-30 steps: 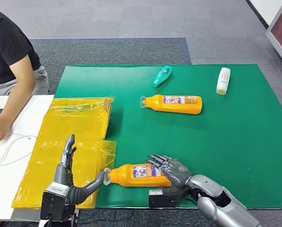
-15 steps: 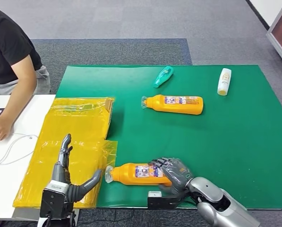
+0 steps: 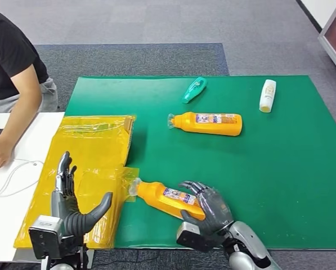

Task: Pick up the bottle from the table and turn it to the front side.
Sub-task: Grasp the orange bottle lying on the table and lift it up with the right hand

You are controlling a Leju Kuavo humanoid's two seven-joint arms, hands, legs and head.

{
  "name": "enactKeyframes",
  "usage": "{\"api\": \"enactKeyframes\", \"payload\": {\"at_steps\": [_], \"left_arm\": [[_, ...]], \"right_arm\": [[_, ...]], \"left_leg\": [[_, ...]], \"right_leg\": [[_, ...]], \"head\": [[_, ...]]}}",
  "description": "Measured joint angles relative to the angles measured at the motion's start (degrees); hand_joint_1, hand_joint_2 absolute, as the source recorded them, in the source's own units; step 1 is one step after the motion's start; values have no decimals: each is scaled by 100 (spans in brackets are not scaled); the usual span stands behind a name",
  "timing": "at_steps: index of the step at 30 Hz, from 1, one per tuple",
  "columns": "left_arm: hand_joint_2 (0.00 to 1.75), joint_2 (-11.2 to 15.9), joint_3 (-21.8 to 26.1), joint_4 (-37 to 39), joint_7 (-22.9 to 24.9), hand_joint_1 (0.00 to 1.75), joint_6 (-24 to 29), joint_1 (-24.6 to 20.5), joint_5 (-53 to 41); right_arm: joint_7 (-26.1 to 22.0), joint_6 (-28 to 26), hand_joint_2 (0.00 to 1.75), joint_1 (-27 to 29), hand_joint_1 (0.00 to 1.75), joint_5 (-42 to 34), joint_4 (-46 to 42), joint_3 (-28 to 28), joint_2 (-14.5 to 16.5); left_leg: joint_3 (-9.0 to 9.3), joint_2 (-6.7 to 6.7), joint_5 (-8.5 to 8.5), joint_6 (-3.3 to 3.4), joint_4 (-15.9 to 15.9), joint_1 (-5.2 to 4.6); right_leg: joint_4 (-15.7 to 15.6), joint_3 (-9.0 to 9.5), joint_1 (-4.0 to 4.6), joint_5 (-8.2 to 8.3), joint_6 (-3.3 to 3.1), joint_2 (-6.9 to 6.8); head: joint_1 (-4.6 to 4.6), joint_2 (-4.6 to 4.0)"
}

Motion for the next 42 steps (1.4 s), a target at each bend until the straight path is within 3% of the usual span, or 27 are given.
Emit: {"api": "enactKeyframes", "payload": {"at_steps": [5, 12, 13, 14, 16, 17, 18, 24, 28, 33, 42], "left_arm": [[175, -8, 43, -92, 0, 0, 68, 19, 38], [175, -6, 54, -96, 23, 0, 109, 21, 38], [175, -5, 54, -96, 37, 0, 111, 22, 38], [175, -4, 55, -96, 58, 0, 114, 23, 38], [175, -1, 55, -96, 104, 0, 120, 30, 38], [175, 1, 55, -96, 119, 0, 121, 38, 37], [175, 1, 55, -96, 128, 0, 121, 47, 34], [175, 6, 56, -96, 190, 0, 120, 123, 12], [175, 8, 56, -93, 236, 0, 93, 134, -18], [175, 6, 63, -48, 232, 0, -6, 133, -26], [175, -31, 105, 61, 178, 0, -32, 111, 23]], "right_arm": [[-106, 29, 175, 162, 175, -210, -153, -407, 347], [-264, 28, 175, 239, 175, -351, -158, -634, 558], [-265, 27, 175, 241, 168, -346, -158, -650, 571], [-264, 26, 175, 242, 151, -327, -158, -661, 581], [-258, 25, 175, 242, 64, -253, -158, -666, 591], [-252, 27, 175, 244, 27, -208, -158, -665, 593], [-237, 42, 175, 246, 0, -159, -158, -664, 594], [-42, 259, 175, 321, 0, 115, -158, -646, 571], [259, 643, 0, 307, 0, 274, -178, -563, 490], [841, 1420, 0, 166, 0, 313, -333, -124, 32], [1306, 1729, 0, 84, 0, 346, -793, 330, -824]], "left_leg": [[-2, -2, -1, 0, 0, 0], [-2, -1, -1, 1, 0, -3], [-2, -1, -1, 1, 0, -3], [-1, -1, -1, 1, 0, -3], [-1, -1, -1, 1, 0, -2], [-1, -1, -1, 1, 0, -2], [-1, -1, -1, 1, 0, -2], [-2, -1, -2, 1, 0, -2], [-2, -1, -2, 1, 0, -3], [-2, -1, -1, 3, 1, -3], [-2, -2, -3, 5, 2, -6]], "right_leg": [[0, 2, 1, -4, 1, -5], [0, 3, -2, -2, 3, -5], [0, 3, -2, -2, 3, -5], [0, 3, -2, -2, 2, -4], [0, 3, -2, -2, 2, -5], [0, 2, -2, -2, 2, -5], [0, 2, -2, -2, 2, -5], [0, 2, -2, -3, 2, -4], [0, 2, -2, -3, 2, -4], [-1, 3, -4, -1, 4, -5], [-1, 3, -7, -1, 5, -5]], "head": [[2, 0], [2, 0], [2, 0], [2, 0], [2, 0], [2, 0], [2, 0], [2, 0], [2, 0], [3, 0], [2, 0]]}}
